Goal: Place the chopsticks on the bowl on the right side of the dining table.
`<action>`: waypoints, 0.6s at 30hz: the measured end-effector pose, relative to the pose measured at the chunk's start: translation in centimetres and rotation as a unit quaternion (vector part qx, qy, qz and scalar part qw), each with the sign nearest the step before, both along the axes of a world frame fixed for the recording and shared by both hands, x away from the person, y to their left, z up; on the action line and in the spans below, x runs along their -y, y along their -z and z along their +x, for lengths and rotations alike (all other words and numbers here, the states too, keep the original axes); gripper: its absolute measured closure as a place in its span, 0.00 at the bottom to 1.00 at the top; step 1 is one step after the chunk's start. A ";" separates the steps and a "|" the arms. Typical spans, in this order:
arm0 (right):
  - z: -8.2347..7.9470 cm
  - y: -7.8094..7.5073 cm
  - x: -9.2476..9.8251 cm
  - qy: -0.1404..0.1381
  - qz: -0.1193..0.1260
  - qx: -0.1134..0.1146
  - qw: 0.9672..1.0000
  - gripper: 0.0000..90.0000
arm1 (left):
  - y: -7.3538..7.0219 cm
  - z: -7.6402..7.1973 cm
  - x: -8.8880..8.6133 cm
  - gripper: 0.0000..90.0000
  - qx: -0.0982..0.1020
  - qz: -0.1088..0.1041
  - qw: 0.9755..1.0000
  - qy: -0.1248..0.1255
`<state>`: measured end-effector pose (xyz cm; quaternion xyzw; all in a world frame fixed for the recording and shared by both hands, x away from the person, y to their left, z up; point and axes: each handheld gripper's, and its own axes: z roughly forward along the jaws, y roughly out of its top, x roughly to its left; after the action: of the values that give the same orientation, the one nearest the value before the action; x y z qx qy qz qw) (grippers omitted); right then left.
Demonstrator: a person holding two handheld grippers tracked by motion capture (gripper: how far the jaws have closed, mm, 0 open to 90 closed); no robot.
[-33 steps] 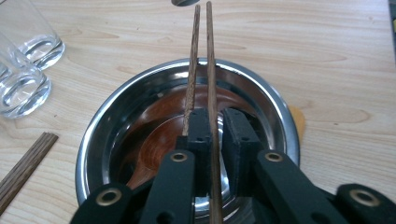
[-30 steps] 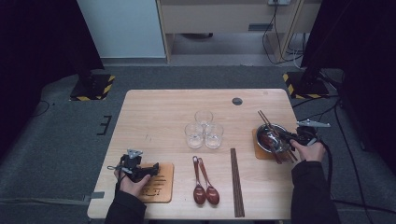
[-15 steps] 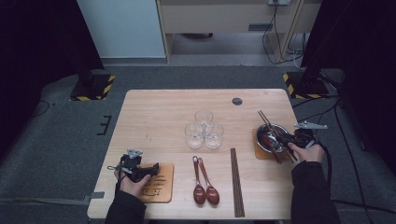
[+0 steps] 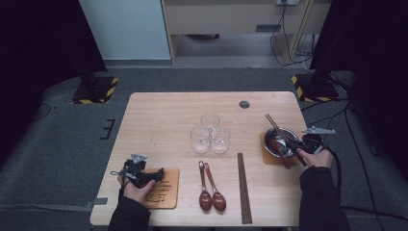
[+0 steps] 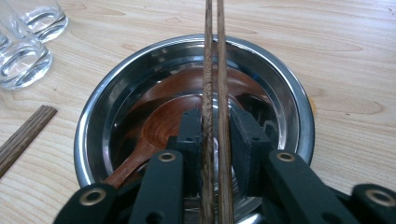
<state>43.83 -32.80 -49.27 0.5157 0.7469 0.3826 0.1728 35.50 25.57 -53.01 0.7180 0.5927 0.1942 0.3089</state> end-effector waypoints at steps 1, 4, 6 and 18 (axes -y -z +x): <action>0.0 0.0 0.0 0.000 0.000 0.000 1.000 0.85 | 0.0 0.0 0.0 0.01 0.000 0.000 1.000 0.000; 0.0 0.0 0.1 0.001 0.000 0.004 1.000 0.86 | 0.0 0.0 0.0 0.01 0.000 0.000 1.000 0.000; 0.0 0.0 0.1 0.002 0.003 0.003 1.000 0.87 | 0.0 0.0 0.0 0.01 0.000 0.000 1.000 0.000; 0.1 -0.1 -0.5 -0.032 -0.007 0.008 0.999 0.87 | 0.0 0.0 0.0 0.01 0.000 0.000 1.000 0.000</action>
<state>43.90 -32.31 -49.14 0.4872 0.7640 0.3873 0.1701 35.50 25.57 -53.02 0.7180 0.5927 0.1942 0.3090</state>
